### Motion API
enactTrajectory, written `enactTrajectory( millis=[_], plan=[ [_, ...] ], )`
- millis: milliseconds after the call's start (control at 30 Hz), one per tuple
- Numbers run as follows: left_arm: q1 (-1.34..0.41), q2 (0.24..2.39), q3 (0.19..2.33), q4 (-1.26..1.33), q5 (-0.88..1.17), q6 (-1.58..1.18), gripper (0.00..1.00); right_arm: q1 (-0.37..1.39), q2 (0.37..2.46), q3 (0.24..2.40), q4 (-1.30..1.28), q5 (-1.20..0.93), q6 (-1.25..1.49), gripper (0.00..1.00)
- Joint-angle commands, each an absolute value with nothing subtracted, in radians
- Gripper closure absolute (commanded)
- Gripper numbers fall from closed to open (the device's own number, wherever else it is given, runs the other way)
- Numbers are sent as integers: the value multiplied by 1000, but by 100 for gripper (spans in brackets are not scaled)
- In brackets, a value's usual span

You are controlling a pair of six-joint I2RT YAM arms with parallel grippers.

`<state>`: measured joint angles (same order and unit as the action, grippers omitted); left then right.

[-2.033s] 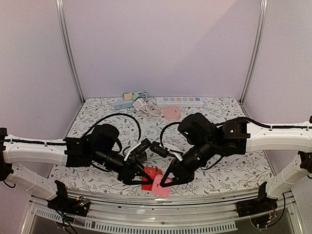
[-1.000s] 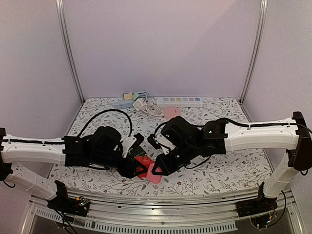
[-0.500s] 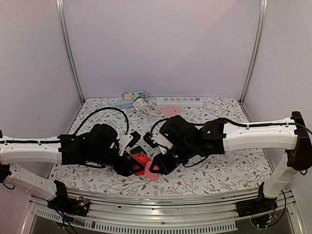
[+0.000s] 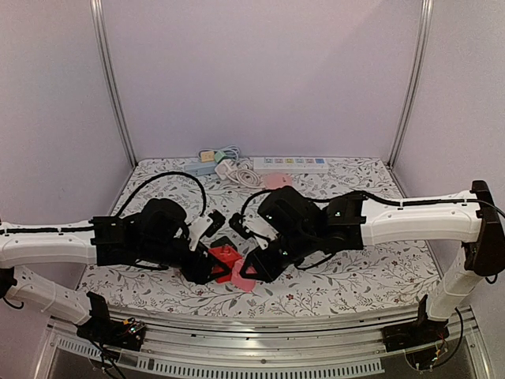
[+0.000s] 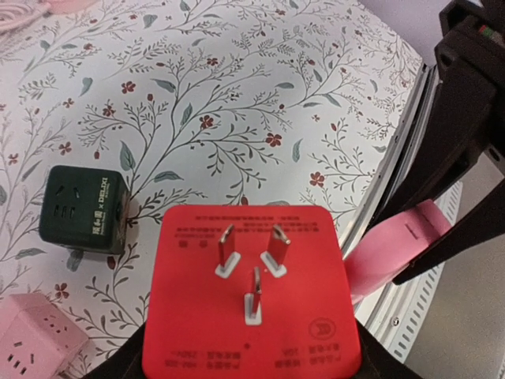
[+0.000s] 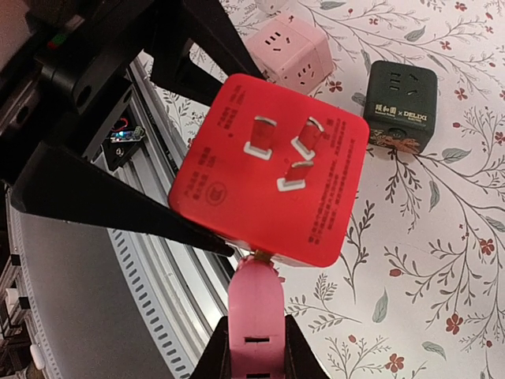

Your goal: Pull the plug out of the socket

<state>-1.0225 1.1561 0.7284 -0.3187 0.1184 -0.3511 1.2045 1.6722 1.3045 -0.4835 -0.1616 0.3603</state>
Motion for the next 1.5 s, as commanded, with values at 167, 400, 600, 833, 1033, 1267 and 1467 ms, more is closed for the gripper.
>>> enactTrajectory(
  millis=[167,400,600,833,1033,1267,1467],
  plan=[
    [-999,1159,747,-358,-33,-417,78,1198,1710,1374,-573,-34,556,100],
    [-999,1155,749,-360,-54,-408,78,1198,1732,1386,-540,-79,601,100],
    [-996,1152,750,-351,14,-407,78,1218,1729,1375,-551,-100,473,100],
    [-985,1151,771,-351,98,-388,80,1259,1717,1357,-596,-126,293,100],
    [-974,1151,773,-359,121,-374,80,1263,1704,1334,-600,-135,227,100],
    [-971,1149,767,-367,82,-373,80,1256,1702,1342,-599,-19,274,100],
    [-971,1156,765,-377,34,-373,80,1212,1715,1361,-598,18,461,100]
  ],
)
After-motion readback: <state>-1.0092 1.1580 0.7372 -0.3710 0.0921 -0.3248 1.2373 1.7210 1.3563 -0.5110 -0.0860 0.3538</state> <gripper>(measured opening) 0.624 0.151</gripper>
